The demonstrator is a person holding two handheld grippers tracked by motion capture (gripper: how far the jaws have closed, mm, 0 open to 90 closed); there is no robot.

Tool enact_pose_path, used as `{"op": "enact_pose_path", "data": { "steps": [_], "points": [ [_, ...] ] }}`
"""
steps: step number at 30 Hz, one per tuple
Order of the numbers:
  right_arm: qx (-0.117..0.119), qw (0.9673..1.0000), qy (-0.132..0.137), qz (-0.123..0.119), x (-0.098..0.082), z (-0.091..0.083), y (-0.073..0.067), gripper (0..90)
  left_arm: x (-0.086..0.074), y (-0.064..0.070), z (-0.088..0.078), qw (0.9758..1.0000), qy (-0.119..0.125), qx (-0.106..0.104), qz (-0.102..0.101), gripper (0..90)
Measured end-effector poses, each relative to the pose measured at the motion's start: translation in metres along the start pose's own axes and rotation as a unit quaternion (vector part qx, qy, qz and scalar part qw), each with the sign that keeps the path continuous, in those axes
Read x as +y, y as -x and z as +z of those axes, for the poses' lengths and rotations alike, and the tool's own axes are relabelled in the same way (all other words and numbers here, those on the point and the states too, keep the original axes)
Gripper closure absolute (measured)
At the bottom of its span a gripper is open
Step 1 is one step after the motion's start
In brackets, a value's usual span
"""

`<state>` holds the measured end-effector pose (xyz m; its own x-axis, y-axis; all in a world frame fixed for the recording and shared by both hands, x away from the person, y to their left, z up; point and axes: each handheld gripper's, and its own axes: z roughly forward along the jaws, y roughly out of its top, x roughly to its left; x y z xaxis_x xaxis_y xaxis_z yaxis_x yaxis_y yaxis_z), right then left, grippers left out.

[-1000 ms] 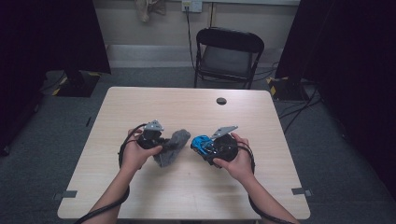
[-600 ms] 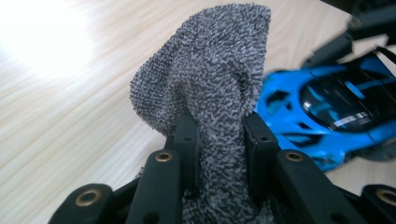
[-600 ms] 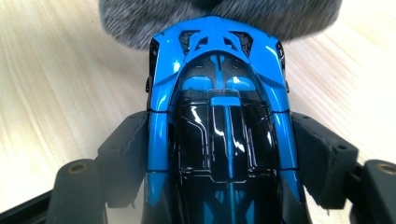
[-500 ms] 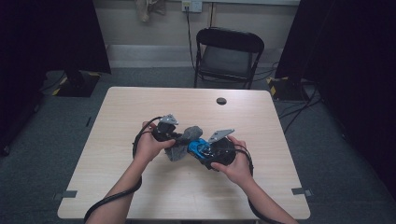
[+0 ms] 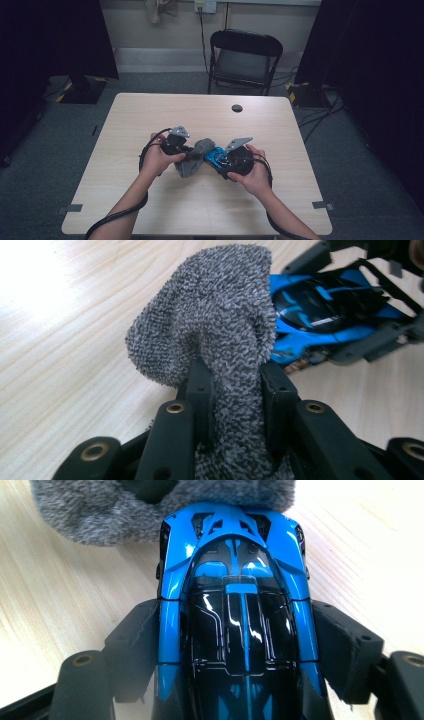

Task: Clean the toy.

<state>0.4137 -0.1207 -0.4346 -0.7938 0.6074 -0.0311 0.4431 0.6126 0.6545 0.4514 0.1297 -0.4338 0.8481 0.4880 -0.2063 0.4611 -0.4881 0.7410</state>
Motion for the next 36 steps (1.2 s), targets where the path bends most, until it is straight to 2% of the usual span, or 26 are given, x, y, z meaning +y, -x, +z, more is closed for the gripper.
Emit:
{"op": "enact_pose_path", "data": {
  "steps": [12,14,16,19,21,24,30,32,33,36],
  "points": [
    [-0.009,0.9998,-0.001,0.017,0.006,0.000,0.011,26.4,-0.008,0.009,-0.011,0.9997,0.007,-0.024,0.008,71.4],
    [-0.010,0.9998,-0.002,0.019,0.006,0.000,0.013,26.4,-0.010,0.008,-0.013,0.9998,0.006,-0.018,0.007,71.3],
    [-0.011,0.9998,-0.002,0.019,0.005,0.000,0.013,26.4,-0.013,0.003,-0.016,0.9999,0.014,-0.002,-0.002,71.3],
    [-0.002,0.9998,0.004,0.017,0.004,-0.004,0.011,26.4,-0.013,-0.010,-0.022,0.9987,0.014,0.045,-0.020,71.3],
    [0.001,0.9999,0.005,0.013,0.005,-0.006,0.008,26.4,-0.011,-0.015,-0.022,0.9981,0.012,0.054,-0.026,71.3],
    [0.008,0.9999,0.009,0.002,0.006,-0.007,0.002,26.4,-0.004,-0.017,-0.018,0.9978,0.007,0.063,-0.017,71.3],
    [0.022,0.9995,0.004,-0.022,0.010,-0.005,-0.013,26.4,0.007,-0.010,-0.001,0.9989,0.012,0.044,-0.011,71.3],
    [0.029,0.9993,0.003,-0.022,0.009,-0.002,-0.015,26.4,0.008,-0.009,0.000,0.9991,0.011,0.040,-0.010,71.2],
    [0.025,0.9994,0.002,-0.023,0.009,-0.001,-0.015,26.4,0.010,-0.006,0.002,0.9994,0.011,0.033,-0.005,71.3],
    [0.024,0.9995,0.001,-0.020,0.008,0.000,-0.014,26.4,0.011,-0.005,0.002,0.9995,0.006,0.030,-0.002,71.3]
  ]
}}
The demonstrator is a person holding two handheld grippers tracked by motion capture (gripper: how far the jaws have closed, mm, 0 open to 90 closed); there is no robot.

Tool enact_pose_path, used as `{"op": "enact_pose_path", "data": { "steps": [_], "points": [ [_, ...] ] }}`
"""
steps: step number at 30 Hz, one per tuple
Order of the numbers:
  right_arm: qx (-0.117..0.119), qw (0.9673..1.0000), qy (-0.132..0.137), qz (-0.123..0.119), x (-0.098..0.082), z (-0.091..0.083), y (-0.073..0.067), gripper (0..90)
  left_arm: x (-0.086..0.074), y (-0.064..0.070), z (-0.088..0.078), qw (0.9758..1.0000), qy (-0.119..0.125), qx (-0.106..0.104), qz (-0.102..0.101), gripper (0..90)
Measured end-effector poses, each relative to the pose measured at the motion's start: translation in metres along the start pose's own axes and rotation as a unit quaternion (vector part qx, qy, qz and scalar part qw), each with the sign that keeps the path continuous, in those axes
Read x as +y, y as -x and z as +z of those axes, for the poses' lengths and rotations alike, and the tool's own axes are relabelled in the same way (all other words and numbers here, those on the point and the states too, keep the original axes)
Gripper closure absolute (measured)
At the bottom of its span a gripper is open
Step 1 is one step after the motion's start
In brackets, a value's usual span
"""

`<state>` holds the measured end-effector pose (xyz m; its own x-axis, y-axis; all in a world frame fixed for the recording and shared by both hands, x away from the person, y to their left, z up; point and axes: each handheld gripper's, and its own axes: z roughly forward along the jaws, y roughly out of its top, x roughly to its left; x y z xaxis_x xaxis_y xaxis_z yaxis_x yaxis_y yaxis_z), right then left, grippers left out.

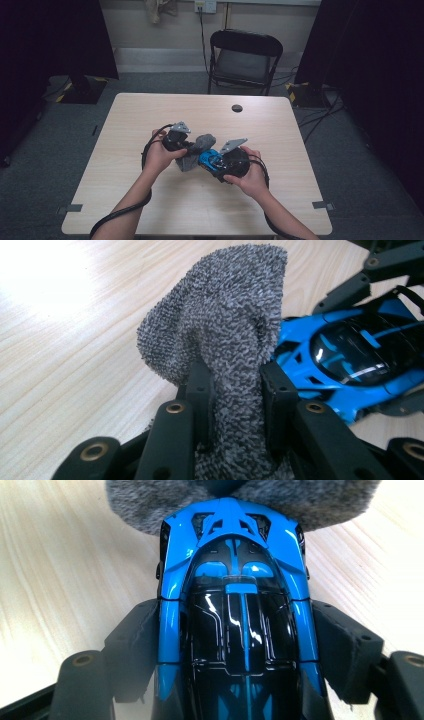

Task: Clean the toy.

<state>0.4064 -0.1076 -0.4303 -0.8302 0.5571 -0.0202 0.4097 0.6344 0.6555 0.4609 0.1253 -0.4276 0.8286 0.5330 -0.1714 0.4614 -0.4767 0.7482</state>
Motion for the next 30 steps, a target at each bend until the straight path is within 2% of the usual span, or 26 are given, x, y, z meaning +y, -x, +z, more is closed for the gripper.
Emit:
{"op": "enact_pose_path", "data": {
  "steps": [7,15,30],
  "points": [
    [-0.010,0.9999,0.000,0.005,-0.003,0.000,0.006,26.4,-0.002,0.003,-0.002,0.9999,0.001,-0.012,0.002,71.2],
    [-0.018,0.9998,-0.005,0.010,-0.003,0.001,0.011,26.4,-0.008,0.002,-0.005,0.9996,0.000,-0.027,-0.005,71.1],
    [-0.031,0.9986,-0.006,0.043,-0.001,0.004,0.025,26.4,-0.019,0.007,-0.017,0.9988,-0.002,-0.048,0.002,71.1]
  ]
}}
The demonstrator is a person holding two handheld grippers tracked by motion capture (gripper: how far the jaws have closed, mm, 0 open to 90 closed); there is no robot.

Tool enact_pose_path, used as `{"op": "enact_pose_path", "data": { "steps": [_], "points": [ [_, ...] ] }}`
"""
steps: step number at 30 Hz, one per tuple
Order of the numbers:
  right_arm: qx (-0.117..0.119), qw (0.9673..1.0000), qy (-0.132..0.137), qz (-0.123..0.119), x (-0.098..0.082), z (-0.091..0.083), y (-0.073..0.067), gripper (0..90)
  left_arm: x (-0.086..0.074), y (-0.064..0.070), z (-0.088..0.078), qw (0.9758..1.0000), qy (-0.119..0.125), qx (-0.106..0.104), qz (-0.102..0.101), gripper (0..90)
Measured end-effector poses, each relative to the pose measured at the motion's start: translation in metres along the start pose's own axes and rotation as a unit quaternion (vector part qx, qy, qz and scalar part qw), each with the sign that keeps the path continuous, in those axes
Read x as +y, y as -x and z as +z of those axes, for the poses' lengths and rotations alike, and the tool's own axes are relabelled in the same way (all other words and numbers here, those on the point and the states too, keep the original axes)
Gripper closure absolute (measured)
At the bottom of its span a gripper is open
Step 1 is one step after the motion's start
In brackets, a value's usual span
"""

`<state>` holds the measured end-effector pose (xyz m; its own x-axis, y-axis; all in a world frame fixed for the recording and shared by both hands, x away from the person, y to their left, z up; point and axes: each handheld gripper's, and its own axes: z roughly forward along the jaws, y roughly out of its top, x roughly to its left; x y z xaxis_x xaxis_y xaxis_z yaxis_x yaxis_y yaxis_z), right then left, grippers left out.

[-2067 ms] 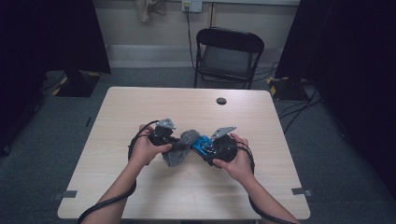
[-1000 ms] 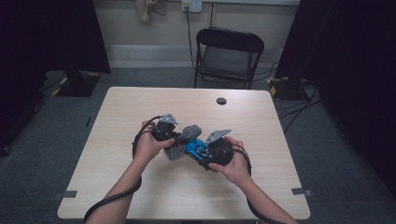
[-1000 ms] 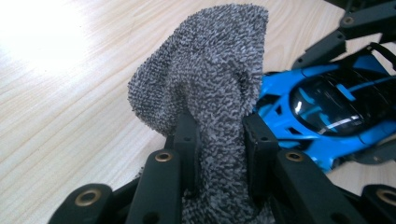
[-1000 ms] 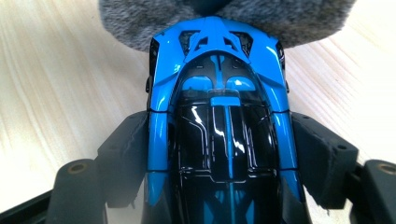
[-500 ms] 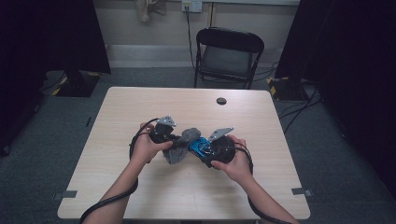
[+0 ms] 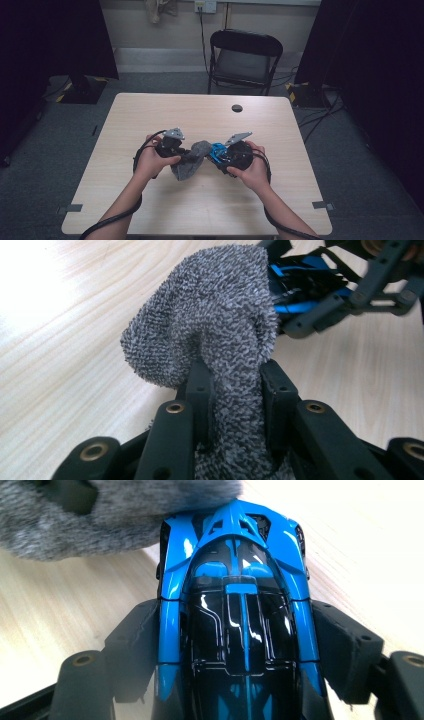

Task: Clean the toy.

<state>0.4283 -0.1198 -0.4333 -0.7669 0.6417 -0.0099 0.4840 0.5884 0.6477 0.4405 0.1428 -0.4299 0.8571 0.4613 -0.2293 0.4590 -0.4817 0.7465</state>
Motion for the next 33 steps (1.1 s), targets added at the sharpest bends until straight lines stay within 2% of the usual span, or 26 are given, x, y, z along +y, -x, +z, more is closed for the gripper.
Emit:
{"op": "enact_pose_path", "data": {
  "steps": [3,6,8,12,20,22,24,28,33],
  "points": [
    [0.001,1.0000,0.002,0.005,-0.002,0.000,0.003,26.4,-0.005,-0.005,-0.006,0.9999,0.004,0.014,-0.004,71.1],
    [0.005,1.0000,0.006,0.006,-0.004,-0.002,0.003,26.4,-0.010,-0.013,-0.013,0.9990,0.006,0.040,-0.019,71.0],
    [0.010,0.9999,0.009,0.003,-0.005,-0.004,0.001,26.4,-0.011,-0.017,-0.013,0.9985,0.007,0.049,-0.025,71.0],
    [0.020,0.9996,0.004,-0.018,-0.005,-0.005,-0.009,26.4,-0.008,-0.019,-0.007,0.9979,0.008,0.057,-0.029,71.0],
    [0.043,0.9981,0.005,-0.044,-0.001,-0.002,-0.029,26.4,0.007,-0.013,0.011,0.9981,0.018,0.055,-0.021,70.8],
    [0.045,0.9979,0.005,-0.045,-0.001,-0.002,-0.032,26.4,0.010,-0.012,0.013,0.9988,0.015,0.045,-0.017,70.8],
    [0.040,0.9980,0.004,-0.048,0.000,-0.001,-0.032,26.4,0.012,-0.010,0.013,0.9987,0.010,0.049,-0.010,70.8],
    [0.037,0.9983,0.004,-0.044,-0.001,-0.001,-0.027,26.4,0.010,-0.010,0.010,0.9993,0.010,0.034,-0.013,70.8],
    [0.029,0.9988,0.003,-0.040,-0.001,-0.002,-0.023,26.4,0.007,-0.010,0.008,0.9994,0.012,0.027,-0.019,70.1]
  ]
}}
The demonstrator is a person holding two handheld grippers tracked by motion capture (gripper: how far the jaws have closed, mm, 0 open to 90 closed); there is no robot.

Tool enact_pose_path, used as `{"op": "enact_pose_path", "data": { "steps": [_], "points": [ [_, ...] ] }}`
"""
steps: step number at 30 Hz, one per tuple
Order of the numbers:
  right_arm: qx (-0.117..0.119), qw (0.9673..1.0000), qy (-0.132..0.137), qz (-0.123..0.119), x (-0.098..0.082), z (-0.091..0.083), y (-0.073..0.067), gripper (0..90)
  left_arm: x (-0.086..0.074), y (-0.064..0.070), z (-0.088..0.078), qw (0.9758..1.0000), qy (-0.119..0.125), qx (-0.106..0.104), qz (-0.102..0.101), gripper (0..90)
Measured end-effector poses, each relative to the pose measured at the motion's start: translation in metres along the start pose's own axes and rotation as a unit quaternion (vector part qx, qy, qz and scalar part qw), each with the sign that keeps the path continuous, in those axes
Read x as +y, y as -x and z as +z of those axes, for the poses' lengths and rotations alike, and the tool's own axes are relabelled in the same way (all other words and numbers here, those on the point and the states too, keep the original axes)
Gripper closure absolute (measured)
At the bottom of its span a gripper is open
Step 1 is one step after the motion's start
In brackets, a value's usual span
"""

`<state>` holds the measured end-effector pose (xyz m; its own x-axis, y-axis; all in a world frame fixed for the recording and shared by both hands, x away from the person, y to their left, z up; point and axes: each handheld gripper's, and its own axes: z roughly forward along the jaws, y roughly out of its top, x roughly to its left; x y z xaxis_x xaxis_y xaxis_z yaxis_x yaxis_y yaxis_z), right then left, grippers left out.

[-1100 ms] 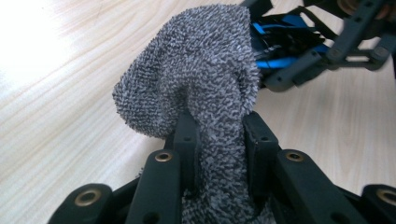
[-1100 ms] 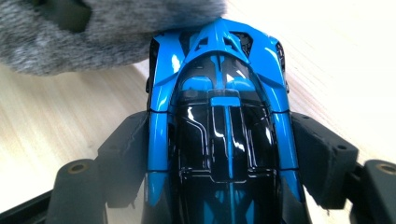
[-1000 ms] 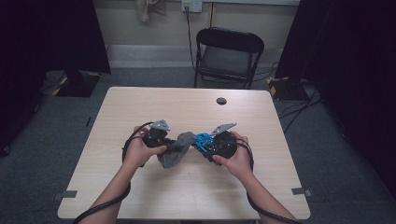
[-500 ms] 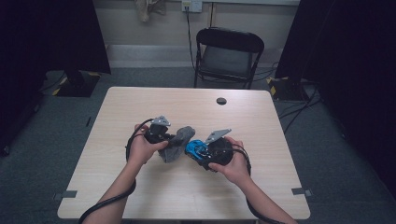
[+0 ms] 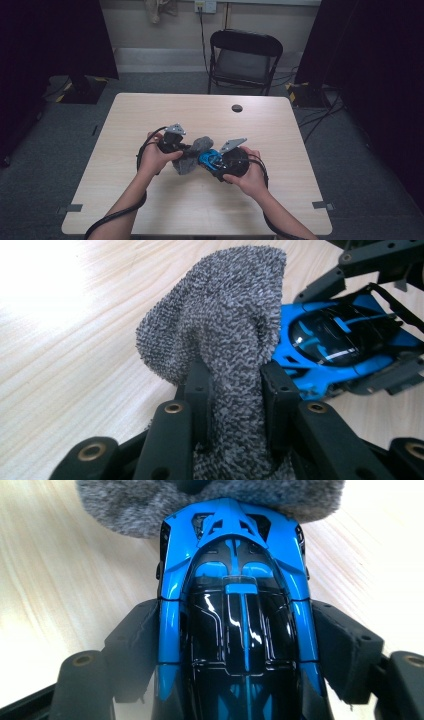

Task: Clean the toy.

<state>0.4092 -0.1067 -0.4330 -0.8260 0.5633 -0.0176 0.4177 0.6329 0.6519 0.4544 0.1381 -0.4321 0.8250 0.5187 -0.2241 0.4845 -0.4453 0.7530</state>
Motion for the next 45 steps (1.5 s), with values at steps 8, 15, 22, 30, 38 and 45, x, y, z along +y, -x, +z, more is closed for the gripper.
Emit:
{"op": "enact_pose_path", "data": {
  "steps": [8,15,22,30,38,45],
  "points": [
    [-0.008,0.9999,-0.006,0.008,-0.002,0.003,0.006,26.4,-0.005,0.003,-0.002,0.9997,-0.018,-0.006,0.015,70.2],
    [-0.017,0.9997,-0.008,0.018,-0.004,0.001,0.012,26.4,-0.011,0.004,-0.005,0.9990,-0.034,0.003,0.030,70.2],
    [-0.019,0.9995,-0.007,0.023,-0.007,0.001,0.016,26.4,-0.020,0.000,-0.004,0.9978,-0.051,0.027,0.033,69.2],
    [-0.016,0.9996,-0.005,0.024,-0.007,-0.001,0.016,26.4,-0.025,-0.005,0.002,0.9958,-0.046,0.063,0.047,42.0],
    [-0.010,0.9997,-0.007,0.020,-0.009,0.001,0.013,26.4,-0.034,-0.002,-0.002,0.9938,-0.074,0.070,0.043,26.7],
    [-0.001,0.9999,-0.005,0.012,-0.008,0.002,0.008,26.4,-0.044,-0.006,-0.002,0.9920,-0.094,0.071,0.045,55.1]
  ]
}}
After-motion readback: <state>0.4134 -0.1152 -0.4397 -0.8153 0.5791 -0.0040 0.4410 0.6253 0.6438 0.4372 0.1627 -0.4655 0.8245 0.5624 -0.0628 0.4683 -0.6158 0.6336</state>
